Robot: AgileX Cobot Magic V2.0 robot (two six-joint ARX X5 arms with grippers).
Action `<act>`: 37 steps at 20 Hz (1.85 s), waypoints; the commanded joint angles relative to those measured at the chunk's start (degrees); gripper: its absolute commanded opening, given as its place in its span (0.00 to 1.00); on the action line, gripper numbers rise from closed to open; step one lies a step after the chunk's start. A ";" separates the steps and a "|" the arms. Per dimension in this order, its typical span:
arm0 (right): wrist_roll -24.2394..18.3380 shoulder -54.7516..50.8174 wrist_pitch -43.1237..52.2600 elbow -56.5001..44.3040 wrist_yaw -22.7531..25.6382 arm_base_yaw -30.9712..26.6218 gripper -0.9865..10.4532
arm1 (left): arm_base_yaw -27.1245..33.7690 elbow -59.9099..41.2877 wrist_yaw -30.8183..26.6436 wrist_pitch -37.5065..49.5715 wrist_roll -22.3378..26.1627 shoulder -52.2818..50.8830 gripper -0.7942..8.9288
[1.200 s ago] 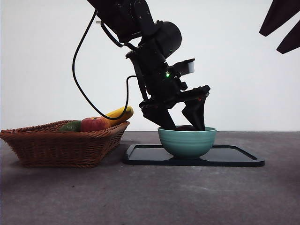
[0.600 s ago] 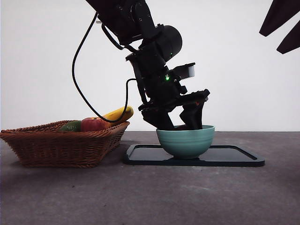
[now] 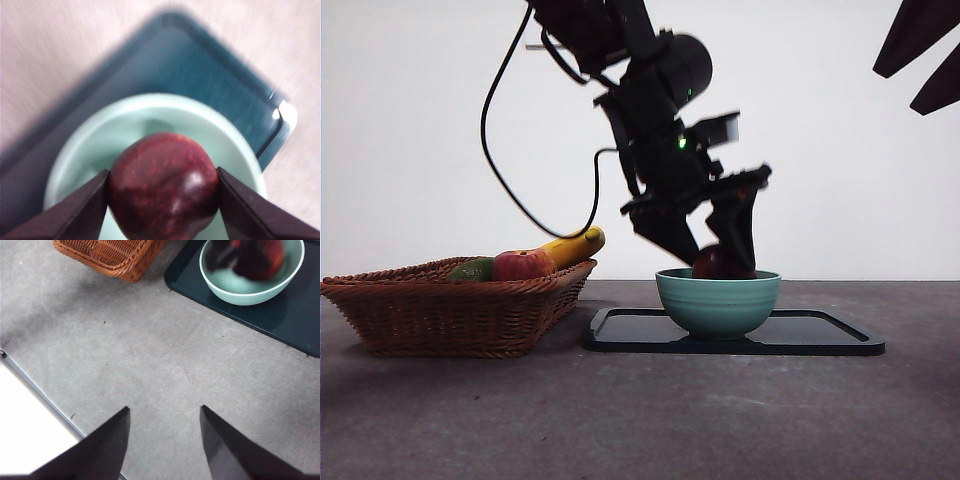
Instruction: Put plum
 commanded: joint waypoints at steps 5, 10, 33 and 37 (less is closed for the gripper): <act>0.15 0.20 0.17 0.52 -0.11 0.35 0.28 | 2.08 7.13 -0.13 -4.92 -0.04 -9.16 0.35; -0.22 0.22 0.22 0.52 -0.09 0.35 0.28 | 6.19 7.13 -0.13 -12.44 -0.85 -20.52 0.35; -0.46 0.22 1.44 0.52 -0.11 0.35 0.28 | 23.17 -45.66 1.68 6.25 0.15 -50.93 0.33; -0.44 0.22 1.44 0.52 -0.11 0.35 0.28 | 24.57 -52.87 1.33 17.16 0.79 -48.52 0.33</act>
